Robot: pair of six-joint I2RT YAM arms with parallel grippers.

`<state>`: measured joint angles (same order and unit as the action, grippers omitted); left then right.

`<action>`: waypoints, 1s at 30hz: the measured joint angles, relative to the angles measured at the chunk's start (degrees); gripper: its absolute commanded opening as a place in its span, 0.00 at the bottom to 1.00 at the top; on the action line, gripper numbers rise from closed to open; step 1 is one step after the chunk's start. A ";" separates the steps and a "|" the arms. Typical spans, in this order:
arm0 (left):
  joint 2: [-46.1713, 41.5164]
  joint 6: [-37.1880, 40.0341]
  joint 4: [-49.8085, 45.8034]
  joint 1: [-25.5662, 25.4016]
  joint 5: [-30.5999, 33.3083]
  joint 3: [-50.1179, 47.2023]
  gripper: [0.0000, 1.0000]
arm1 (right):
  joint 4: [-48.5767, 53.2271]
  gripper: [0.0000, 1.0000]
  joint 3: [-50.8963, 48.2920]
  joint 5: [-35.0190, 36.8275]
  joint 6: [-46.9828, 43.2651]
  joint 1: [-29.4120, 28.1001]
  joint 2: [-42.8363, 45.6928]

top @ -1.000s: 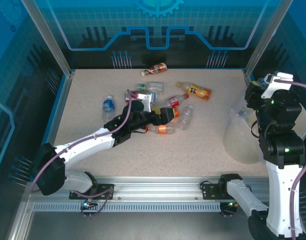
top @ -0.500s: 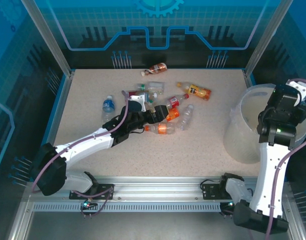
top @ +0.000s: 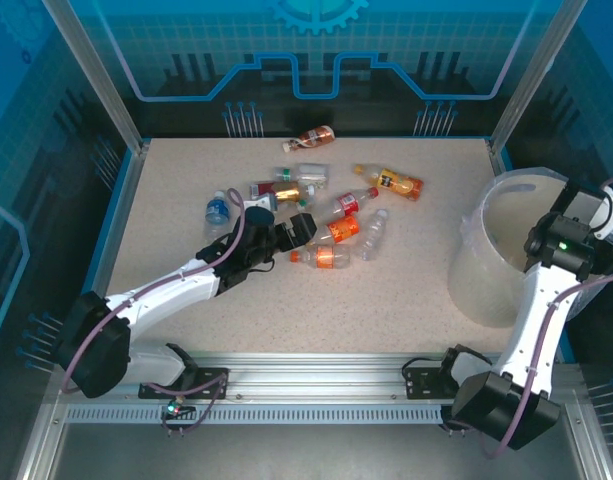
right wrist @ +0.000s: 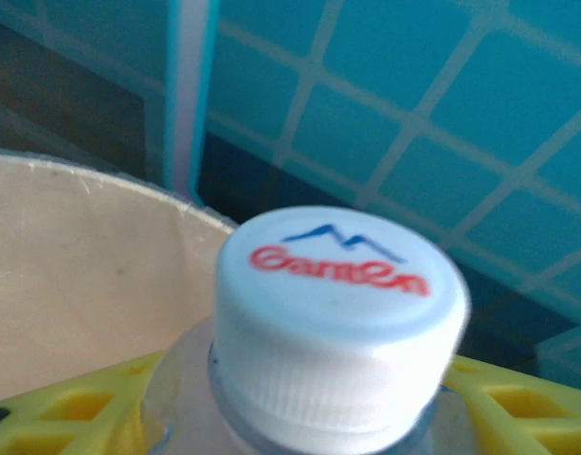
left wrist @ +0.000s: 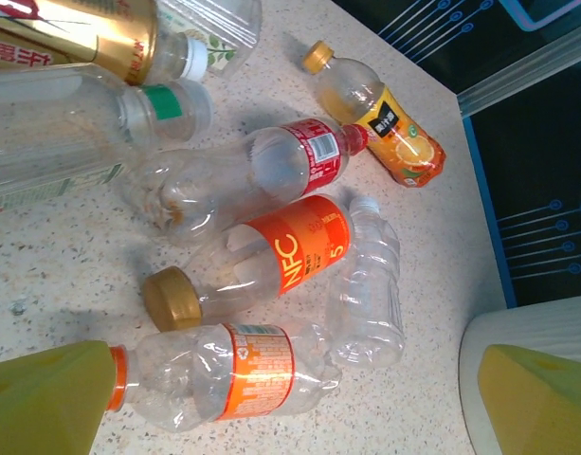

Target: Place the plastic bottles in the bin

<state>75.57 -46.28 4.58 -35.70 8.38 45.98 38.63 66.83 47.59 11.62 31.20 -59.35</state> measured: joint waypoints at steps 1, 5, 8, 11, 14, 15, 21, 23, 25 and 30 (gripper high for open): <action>0.00 -0.20 -0.33 0.13 0.00 -0.02 0.99 | 0.22 0.77 -0.09 -0.57 0.39 0.00 -0.46; 0.00 -0.37 -1.07 0.48 0.00 -0.02 0.99 | 1.05 0.86 0.59 -2.69 1.31 -0.04 -1.79; 0.00 -0.39 -1.64 0.63 0.00 -0.02 0.99 | 1.73 0.91 1.22 -3.52 1.73 -0.09 -2.12; 0.00 -0.76 -2.51 0.79 0.44 -0.02 0.99 | 2.49 0.96 1.66 -4.20 1.90 -0.46 -2.12; 0.00 -1.77 -3.87 1.22 1.05 -0.02 0.99 | 3.82 0.99 2.45 -4.85 1.90 -1.57 -2.08; 0.00 -1.99 -4.42 1.46 1.31 -0.02 0.99 | 4.20 1.00 2.69 -5.14 1.88 -2.01 -2.01; 0.00 -3.63 -7.67 2.95 2.36 -0.02 0.99 | 4.44 1.00 2.93 -5.77 1.88 -6.99 -0.39; 0.00 -3.93 -8.90 3.41 2.40 -0.02 0.99 | 4.59 1.00 2.95 -5.53 1.88 -8.02 -0.22; 0.00 -4.26 -10.34 3.96 2.54 0.04 0.99 | 5.16 1.00 3.13 -5.05 1.88 -9.53 -0.17; 0.00 -4.11 -13.86 5.22 3.41 0.83 0.99 | 6.95 1.00 4.96 -4.52 2.14 -15.34 1.51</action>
<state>75.57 -50.39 -9.28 -30.48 11.79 46.81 45.58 71.79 43.07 13.76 15.86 -57.84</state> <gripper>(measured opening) 0.989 0.998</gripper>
